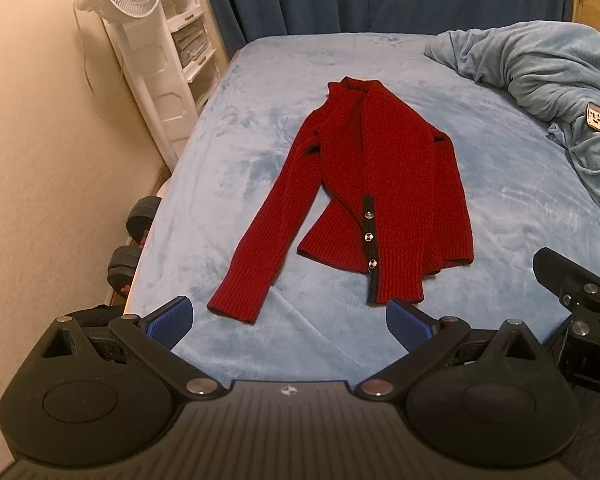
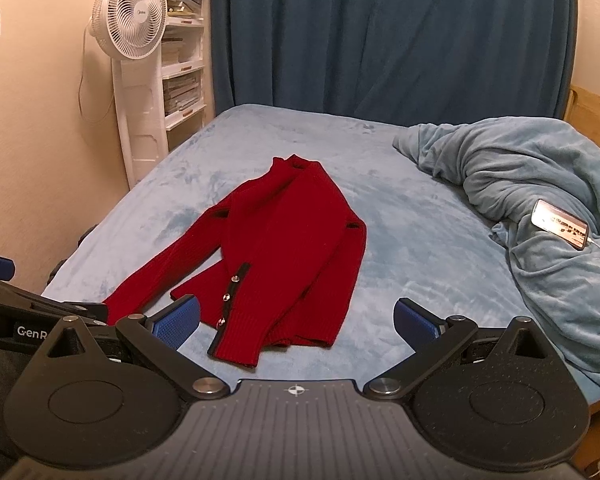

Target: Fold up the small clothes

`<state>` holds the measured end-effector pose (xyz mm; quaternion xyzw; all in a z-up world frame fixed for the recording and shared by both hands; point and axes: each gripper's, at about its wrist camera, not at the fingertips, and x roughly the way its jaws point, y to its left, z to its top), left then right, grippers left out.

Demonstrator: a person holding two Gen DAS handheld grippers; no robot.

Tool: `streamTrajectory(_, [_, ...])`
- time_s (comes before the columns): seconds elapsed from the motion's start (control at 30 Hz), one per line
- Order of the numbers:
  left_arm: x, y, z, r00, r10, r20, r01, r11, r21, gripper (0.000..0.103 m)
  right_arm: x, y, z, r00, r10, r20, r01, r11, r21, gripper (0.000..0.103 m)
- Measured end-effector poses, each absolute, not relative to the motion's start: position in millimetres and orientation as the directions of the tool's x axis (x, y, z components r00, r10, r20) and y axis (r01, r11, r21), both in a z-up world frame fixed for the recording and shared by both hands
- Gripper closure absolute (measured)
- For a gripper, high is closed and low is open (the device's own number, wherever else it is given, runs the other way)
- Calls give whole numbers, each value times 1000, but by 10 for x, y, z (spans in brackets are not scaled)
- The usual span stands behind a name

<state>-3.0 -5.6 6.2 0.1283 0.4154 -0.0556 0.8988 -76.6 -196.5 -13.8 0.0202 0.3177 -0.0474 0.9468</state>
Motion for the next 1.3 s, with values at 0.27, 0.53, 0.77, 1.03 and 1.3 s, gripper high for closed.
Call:
streamTrajectory(0.27, [40,-17,25,634,9,-773,205,962,180,0,-726,-1987,-182,782,-73,-619,110,994,23,1])
streamTrajectory(0.53, [206,11,-57,609,25,-793,192,965,178,0,-590,-2023,-282,752,-62,-656,115,993,38,1])
streamTrajectory(0.77, [358,-101,-205,578,31,-816,217,957,190,0,-428,-2042,-398,732,-52,-679,106,994,39,1])
streamTrajectory(1.03, [1287,69,-666,591,104,-800,122,969,216,0,595,-2332,-708,768,-50,-639,139,986,90,1])
streamTrajectory(1.3, [2634,160,-1299,562,195,-804,105,947,303,0,2832,-1953,-1905,603,36,-797,36,997,73,7])
